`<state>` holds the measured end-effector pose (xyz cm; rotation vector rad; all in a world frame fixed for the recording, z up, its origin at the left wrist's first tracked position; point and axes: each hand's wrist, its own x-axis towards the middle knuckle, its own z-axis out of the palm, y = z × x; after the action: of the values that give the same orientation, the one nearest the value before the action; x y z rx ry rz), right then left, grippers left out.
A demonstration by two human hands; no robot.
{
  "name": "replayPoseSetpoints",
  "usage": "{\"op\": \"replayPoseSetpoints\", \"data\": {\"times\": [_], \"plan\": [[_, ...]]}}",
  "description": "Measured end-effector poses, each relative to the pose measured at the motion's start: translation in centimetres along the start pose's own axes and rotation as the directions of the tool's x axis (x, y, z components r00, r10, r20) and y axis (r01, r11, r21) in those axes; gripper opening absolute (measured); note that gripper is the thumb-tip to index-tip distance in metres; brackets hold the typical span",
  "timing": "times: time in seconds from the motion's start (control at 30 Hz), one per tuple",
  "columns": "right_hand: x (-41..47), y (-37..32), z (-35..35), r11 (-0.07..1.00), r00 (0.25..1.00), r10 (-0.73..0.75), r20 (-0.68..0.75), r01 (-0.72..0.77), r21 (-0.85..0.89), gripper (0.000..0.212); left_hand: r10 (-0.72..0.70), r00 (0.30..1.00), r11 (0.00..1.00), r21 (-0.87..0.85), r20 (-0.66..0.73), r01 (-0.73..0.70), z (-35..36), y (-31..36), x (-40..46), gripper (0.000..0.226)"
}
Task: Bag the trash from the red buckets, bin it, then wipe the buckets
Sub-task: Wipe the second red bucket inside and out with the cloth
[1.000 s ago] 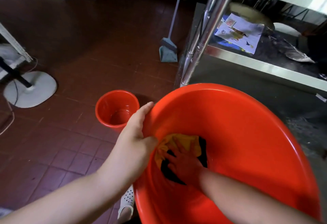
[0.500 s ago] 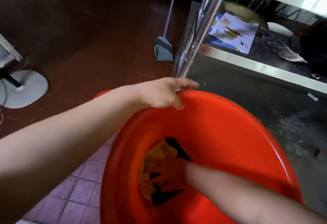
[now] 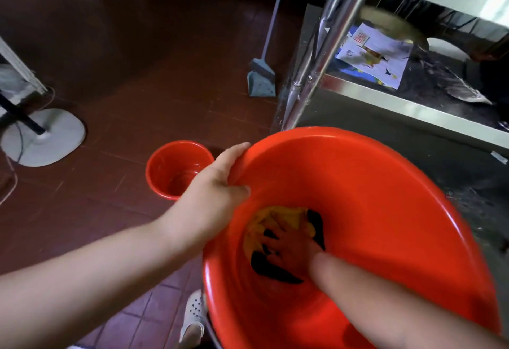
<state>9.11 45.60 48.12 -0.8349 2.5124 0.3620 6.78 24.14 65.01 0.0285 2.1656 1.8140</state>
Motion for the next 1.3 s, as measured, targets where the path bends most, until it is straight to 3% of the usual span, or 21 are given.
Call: {"op": "replayPoseSetpoints", "data": {"times": [0.07, 0.17, 0.27, 0.33, 0.4, 0.5, 0.57, 0.7, 0.83, 0.97, 1.1, 1.2, 1.3], "plan": [[0.6, 0.6, 1.6, 1.000, 0.997, -0.008, 0.073, 0.010, -0.026, 0.047, 0.001, 0.998, 0.999, -0.039, -0.070, -0.004, 0.9, -0.5, -1.7, 0.070], [1.3, -1.0, 2.0, 0.972, 0.970, 0.181, 0.162, -0.202, 0.122, 0.051, -0.028, 0.995, 0.999, -0.033, -0.091, 0.025, 1.7, -1.2, -3.5, 0.078], [1.3, -1.9, 1.4, 0.938, 0.951, 0.234, 0.201, -0.275, 0.210, 0.062, 0.035, 0.997, 0.990, 0.141, -0.076, -0.024, 0.8, -0.7, -2.0, 0.075], [0.7, -1.5, 1.1, 0.974, 0.972, 0.139, 0.190, -0.169, 0.151, 0.067, 0.138, 0.990, 0.942, 0.308, 0.005, -0.132, -0.2, 0.5, 0.7, 0.070], [0.1, -1.3, 0.9, 0.998, 0.981, -0.045, 0.191, 0.036, 0.050, 0.065, 0.189, 0.973, 0.875, 0.427, 0.135, -0.229, -0.8, 1.7, 3.8, 0.068], [0.3, -2.1, 1.9, 0.902, 0.916, -0.355, 0.186, 0.388, -0.188, 0.060, 0.106, 0.944, 0.848, 0.468, 0.312, -0.250, -0.3, 3.0, 6.5, 0.069], [0.8, -2.2, 2.2, 0.873, 0.888, -0.428, 0.168, 0.454, -0.176, 0.062, 0.021, 0.927, 0.899, 0.399, 0.375, -0.182, 0.1, 3.3, 7.1, 0.068], [1.2, -1.0, 1.7, 0.912, 0.910, -0.407, 0.082, 0.410, -0.022, 0.064, 0.001, 0.918, 0.952, 0.279, 0.397, -0.122, 0.2, 2.9, 7.0, 0.071], [1.6, -0.3, 1.8, 0.975, 0.966, -0.224, 0.131, 0.222, 0.025, 0.068, -0.007, 0.944, 0.981, 0.186, 0.330, -0.058, -0.4, 2.4, 5.7, 0.074], [1.7, 1.3, 1.0, 0.991, 0.965, -0.091, 0.245, 0.111, -0.069, 0.066, -0.018, 0.970, 0.969, 0.242, 0.241, -0.042, -1.4, 1.5, 3.8, 0.084], [1.1, 2.0, 0.1, 0.982, 0.976, -0.011, 0.216, 0.051, -0.181, 0.061, 0.026, 0.982, 0.968, 0.239, 0.186, -0.071, -2.1, 0.8, 2.6, 0.087], [0.5, 1.7, -0.1, 0.978, 0.976, 0.121, 0.181, -0.086, -0.191, 0.064, 0.065, 0.990, 0.960, 0.261, 0.128, -0.097, -1.7, 0.5, 2.5, 0.086], [-0.5, 0.1, 0.4, 0.974, 0.977, 0.099, 0.191, -0.056, -0.218, 0.065, 0.042, 0.991, 0.968, 0.240, 0.129, -0.072, -1.3, 0.2, 2.1, 0.085]]}}
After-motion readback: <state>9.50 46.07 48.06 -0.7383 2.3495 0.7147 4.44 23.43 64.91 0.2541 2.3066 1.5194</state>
